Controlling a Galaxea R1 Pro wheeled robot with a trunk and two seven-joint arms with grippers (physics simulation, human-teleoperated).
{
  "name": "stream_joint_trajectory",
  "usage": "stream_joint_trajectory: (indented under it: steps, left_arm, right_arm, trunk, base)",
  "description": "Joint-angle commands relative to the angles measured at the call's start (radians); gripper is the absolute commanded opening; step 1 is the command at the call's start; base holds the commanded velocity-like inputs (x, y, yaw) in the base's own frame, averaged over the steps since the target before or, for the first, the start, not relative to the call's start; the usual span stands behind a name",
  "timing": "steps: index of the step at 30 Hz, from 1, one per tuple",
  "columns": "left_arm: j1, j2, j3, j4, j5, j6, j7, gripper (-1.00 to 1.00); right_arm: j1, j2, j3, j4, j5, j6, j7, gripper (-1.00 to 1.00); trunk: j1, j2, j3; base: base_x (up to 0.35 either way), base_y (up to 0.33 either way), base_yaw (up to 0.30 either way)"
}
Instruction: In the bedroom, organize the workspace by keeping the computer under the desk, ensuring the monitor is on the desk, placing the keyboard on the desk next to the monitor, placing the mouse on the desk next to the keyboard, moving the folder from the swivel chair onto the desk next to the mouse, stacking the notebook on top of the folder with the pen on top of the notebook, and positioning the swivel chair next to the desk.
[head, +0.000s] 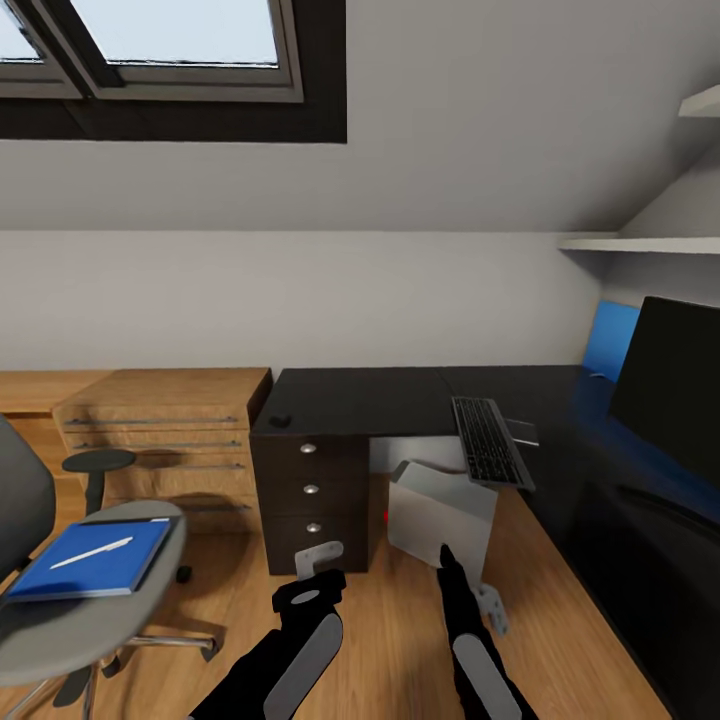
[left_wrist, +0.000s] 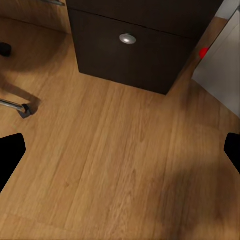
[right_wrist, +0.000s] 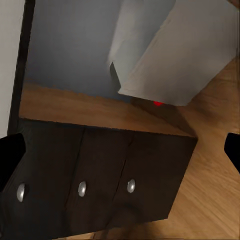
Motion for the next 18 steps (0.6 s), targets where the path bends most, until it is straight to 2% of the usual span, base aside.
stream_joint_trajectory:
  steps: [1, 5, 11, 16, 18]
  left_arm:
    - [-0.001, 0.0, -0.002, -0.001, 0.003, 0.005, 0.006, 1.0]
    - [-0.001, 0.0, -0.002, -0.001, 0.003, 0.005, 0.006, 1.0]
    - [-0.001, 0.0, -0.002, -0.001, 0.003, 0.005, 0.006, 1.0]
    - [-0.001, 0.0, -0.002, -0.001, 0.002, 0.005, 0.007, 1.0]
    - [-0.001, 0.0, -0.002, -0.001, 0.002, 0.005, 0.008, 1.0]
  right_arm:
    - [-0.001, -0.001, 0.003, -0.001, -0.018, -0.006, -0.004, 1.0]
    - [-0.001, -0.001, 0.001, 0.0, -0.041, -0.006, -0.004, 1.0]
    - [-0.001, -0.003, -0.003, -0.004, -0.055, -0.02, -0.001, 1.0]
    - [-0.001, -0.003, -0.006, -0.021, -0.059, -0.098, 0.001, 1.0]
    - [-0.001, -0.003, -0.006, -0.031, -0.059, -0.105, 0.001, 1.0]
  trunk:
    - [0.004, -0.008, -0.004]
    - [0.019, -0.036, -0.017]
    - [0.042, -0.078, -0.036]
    - [0.061, -0.113, -0.051]
    - [0.069, -0.127, -0.058]
  base:
    - [0.0, 0.0, 0.0]
    - [0.0, 0.0, 0.0]
    - [0.0, 0.0, 0.0]
    - [0.0, 0.0, 0.0]
    - [0.0, 0.0, 0.0]
